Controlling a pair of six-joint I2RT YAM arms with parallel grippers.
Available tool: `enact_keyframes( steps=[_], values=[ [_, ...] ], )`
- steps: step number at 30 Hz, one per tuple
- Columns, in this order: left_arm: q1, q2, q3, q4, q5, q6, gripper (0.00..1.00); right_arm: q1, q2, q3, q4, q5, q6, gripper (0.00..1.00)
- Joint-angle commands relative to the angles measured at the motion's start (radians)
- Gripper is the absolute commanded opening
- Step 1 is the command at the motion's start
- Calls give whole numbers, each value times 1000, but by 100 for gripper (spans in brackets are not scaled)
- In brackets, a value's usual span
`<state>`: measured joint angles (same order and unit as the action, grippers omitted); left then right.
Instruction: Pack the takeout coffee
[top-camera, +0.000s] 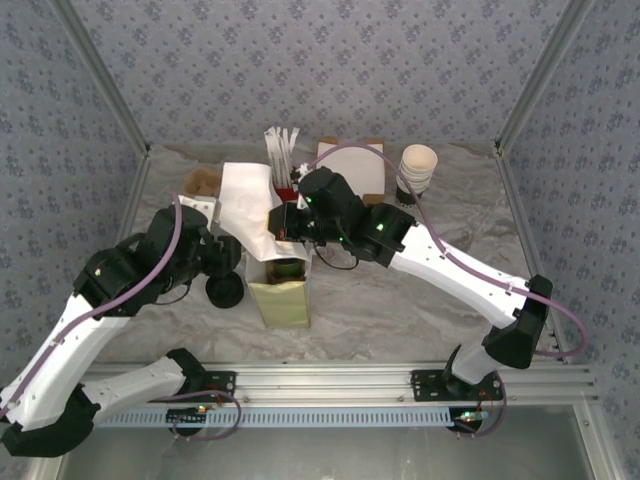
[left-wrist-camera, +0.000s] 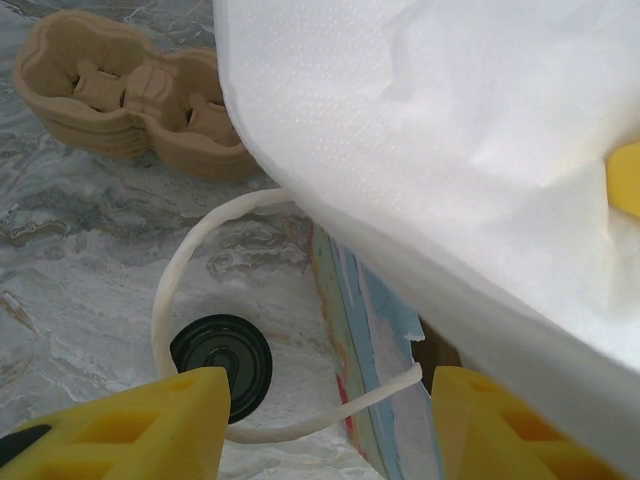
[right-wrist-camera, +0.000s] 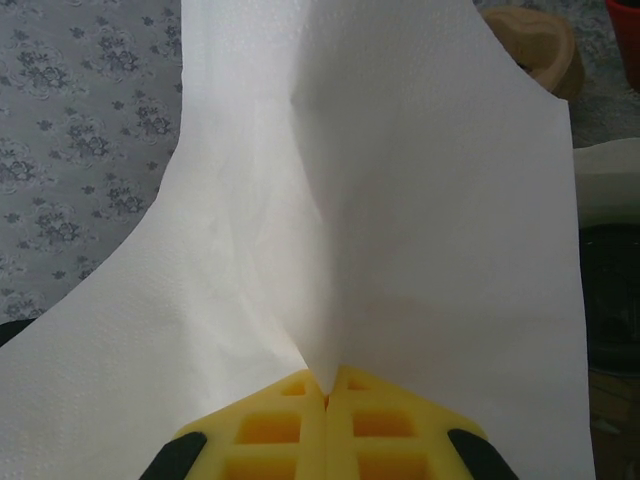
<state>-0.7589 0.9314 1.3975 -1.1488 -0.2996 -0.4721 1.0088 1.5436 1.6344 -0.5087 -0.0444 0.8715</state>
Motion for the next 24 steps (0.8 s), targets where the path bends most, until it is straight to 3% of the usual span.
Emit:
enact_keyframes(
  steps=[1,17,24],
  values=[
    [8,-3,-5,8,4,-2,56,10,-2,-24,-41,36,-13,0],
    [10,3,-27,24,6,1,57,35,-7,-88,-88,139,-32,0],
    [58,13,-40,35,51,10,57,45,20,-78,-123,162,-66,0]
  ],
)
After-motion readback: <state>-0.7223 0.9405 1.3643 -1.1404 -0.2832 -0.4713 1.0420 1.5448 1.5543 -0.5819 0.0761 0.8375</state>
